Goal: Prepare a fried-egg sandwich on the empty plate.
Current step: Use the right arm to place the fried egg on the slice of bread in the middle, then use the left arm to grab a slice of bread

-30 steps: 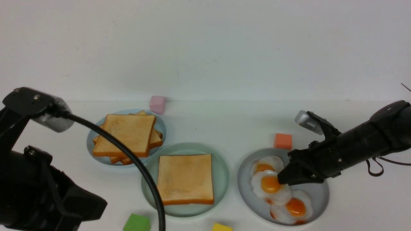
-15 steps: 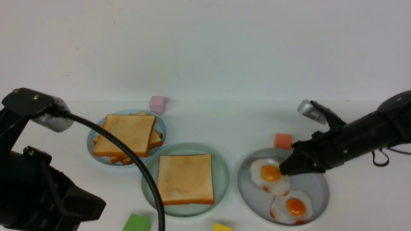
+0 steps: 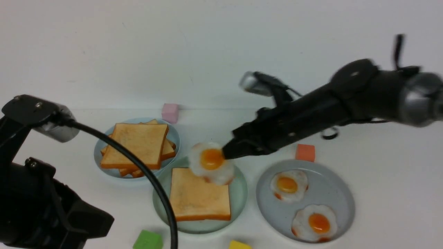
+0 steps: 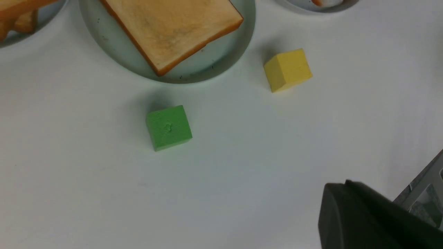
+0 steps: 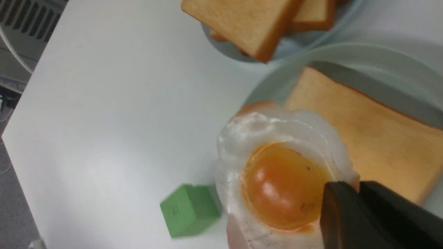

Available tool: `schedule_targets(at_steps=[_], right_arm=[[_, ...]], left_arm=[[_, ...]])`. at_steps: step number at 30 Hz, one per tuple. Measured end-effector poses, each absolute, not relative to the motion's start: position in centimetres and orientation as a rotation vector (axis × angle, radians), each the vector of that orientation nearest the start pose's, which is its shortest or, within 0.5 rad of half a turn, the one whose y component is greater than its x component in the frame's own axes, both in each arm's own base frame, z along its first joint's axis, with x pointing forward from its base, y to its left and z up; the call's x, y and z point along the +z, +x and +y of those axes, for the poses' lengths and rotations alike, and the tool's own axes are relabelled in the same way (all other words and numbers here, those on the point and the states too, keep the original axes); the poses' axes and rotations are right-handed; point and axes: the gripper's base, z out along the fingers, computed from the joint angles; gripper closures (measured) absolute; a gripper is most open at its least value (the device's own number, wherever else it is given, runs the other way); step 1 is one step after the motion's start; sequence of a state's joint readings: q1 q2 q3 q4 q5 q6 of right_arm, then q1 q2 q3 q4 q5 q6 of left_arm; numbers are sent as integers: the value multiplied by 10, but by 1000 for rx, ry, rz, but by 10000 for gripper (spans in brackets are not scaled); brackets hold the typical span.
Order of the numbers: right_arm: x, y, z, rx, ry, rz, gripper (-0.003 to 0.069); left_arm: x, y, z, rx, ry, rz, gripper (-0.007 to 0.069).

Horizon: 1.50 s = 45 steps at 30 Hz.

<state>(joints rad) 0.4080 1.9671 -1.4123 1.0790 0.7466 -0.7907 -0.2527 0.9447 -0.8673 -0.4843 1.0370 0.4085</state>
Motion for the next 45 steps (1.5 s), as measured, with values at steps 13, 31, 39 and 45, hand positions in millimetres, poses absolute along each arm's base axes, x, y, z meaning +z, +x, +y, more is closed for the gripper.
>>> schedule_targets(at_steps=[13,31,39,45], right_arm=[[157,387,234,973,-467,2491,582],[175,383,228,934,-587,2465,289],[254,375,175,865,-583,2417,271],[320,335,145,709,-589,2448,271]], left_arm=[[330,148,-76,-566,661,2433,606],[330,149,-76,-562,658,2428,586],[332,153,-76,-566,609,2397,578],[333,183,-83,-645,346,2303,571]])
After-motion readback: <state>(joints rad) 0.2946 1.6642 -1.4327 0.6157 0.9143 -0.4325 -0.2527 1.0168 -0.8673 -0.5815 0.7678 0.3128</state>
